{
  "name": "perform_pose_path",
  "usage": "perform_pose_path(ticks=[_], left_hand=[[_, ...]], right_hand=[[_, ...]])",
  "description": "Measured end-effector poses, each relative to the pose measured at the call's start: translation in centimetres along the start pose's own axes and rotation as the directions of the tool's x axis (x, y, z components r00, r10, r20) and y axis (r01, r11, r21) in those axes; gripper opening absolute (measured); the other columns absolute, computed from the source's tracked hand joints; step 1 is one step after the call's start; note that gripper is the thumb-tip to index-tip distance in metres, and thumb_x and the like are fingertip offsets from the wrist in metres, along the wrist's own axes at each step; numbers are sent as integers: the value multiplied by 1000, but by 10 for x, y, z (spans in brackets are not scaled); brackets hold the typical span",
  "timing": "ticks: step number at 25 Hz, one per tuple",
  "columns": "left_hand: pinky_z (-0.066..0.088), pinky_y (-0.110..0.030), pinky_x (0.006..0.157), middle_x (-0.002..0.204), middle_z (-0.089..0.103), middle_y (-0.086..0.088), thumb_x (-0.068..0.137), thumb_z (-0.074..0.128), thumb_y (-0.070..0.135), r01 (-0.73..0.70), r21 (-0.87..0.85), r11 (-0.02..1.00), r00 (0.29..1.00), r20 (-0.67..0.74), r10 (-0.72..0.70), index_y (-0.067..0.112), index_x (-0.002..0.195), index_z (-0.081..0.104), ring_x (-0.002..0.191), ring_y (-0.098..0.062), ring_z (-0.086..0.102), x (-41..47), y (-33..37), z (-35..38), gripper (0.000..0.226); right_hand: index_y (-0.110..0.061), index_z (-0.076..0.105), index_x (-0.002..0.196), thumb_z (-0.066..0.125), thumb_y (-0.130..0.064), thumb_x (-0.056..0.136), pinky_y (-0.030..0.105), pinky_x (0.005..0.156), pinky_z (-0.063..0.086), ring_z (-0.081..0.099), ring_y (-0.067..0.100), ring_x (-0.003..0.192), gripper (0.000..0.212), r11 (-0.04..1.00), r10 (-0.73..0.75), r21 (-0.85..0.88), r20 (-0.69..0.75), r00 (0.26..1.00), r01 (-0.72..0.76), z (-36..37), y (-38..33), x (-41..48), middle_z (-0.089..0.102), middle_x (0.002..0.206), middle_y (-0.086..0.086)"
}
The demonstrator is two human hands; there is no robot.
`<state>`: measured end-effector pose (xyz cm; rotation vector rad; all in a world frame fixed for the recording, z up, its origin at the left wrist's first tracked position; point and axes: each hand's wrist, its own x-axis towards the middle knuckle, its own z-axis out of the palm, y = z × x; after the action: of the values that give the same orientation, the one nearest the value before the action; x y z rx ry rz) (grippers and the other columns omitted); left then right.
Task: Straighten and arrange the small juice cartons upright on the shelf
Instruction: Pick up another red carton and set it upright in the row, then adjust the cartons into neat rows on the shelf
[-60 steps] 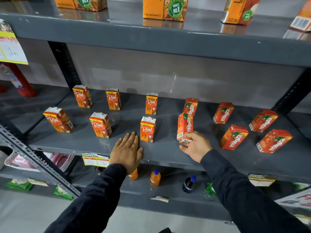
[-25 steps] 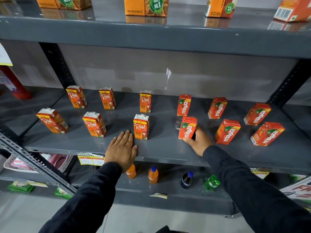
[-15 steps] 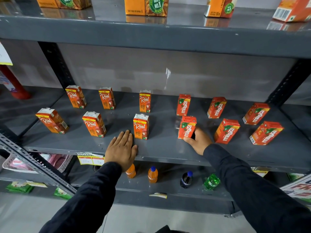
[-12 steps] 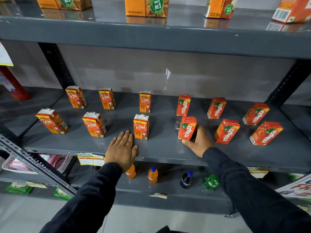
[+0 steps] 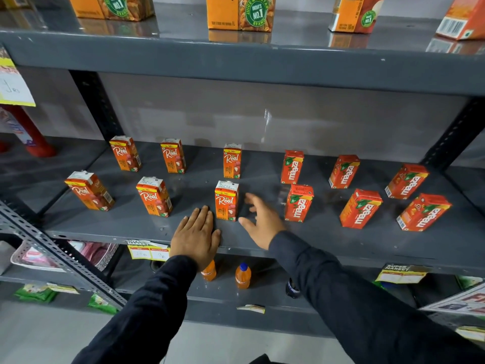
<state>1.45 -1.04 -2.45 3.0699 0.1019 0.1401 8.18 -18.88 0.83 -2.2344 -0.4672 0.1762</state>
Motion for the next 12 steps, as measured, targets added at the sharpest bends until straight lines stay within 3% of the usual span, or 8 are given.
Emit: perform_pose_path(ticks=[3,6,12], left_hand=[[6,-37,114,157,11,-5,82,-6,53,-2,-8,1000,1000,-6,2,12,146,15,143,-21,5,1,-1,-1,79],[7,-38,115,157,12,-6,85,-2,52,-2,-8,1000,1000,-2,2,12,146,15,143,-21,5,0,-2,0,76],[9,-40,115,156,15,-7,89,6,50,-16,7,1000,1000,0,16,12,146,17,143,-22,8,2,-2,2,70]], right_hand=[[-24,41,134,68,-30,81,39,103,43,52,21,124,60,999,44,16,53,998,-44,15,-4,21,56,135,1],[-27,49,125,66,-38,80,45,100,45,56,24,117,49,996,59,-68,12,998,-58,26,2,25,63,124,3],[-24,52,124,61,-38,84,44,100,44,55,27,116,43,991,27,-134,20,999,-24,25,6,29,63,123,7]])
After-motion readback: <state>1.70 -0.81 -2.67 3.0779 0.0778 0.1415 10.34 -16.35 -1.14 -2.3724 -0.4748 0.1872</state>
